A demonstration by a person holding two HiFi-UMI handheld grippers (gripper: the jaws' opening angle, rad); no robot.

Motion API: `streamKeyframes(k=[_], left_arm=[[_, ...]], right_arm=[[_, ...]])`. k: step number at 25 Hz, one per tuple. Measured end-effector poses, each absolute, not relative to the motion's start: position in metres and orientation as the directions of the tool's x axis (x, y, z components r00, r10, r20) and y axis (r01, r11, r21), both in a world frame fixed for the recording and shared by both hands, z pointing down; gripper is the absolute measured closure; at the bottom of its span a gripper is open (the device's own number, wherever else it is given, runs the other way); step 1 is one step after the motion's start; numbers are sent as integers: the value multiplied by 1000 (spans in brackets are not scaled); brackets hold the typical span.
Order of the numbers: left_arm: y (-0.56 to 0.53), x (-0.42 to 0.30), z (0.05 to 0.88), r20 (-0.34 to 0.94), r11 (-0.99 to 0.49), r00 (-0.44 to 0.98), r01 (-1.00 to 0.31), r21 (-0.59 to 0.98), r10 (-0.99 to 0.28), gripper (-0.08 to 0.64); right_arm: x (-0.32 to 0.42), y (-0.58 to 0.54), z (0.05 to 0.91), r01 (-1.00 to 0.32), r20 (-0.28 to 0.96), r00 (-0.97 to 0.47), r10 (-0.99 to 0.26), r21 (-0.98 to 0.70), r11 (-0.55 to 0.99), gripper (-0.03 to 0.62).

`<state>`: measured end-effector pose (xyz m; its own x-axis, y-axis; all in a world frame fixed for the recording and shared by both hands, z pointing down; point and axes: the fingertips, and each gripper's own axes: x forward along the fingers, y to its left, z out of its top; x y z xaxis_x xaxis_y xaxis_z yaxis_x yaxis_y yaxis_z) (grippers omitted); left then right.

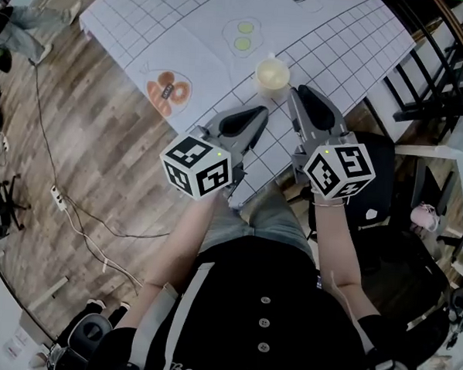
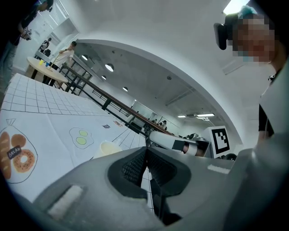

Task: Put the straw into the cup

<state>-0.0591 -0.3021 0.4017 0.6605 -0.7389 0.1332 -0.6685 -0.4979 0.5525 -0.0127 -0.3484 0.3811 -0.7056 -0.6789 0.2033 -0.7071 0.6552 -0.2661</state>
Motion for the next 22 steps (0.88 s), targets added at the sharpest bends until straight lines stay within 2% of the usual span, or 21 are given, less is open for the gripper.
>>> streamKeyframes(k=[9, 22], left_arm=[[-271, -48, 376, 75, -583, 691, -658, 477, -719, 560], [-233, -52, 359, 62, -654, 723, -654, 380, -688, 560]], right_arm=[[-19, -305, 363, -697, 166, -715, -679, -246, 674, 592], [-27, -250, 353, -662, 146, -742, -654, -311, 682, 592]])
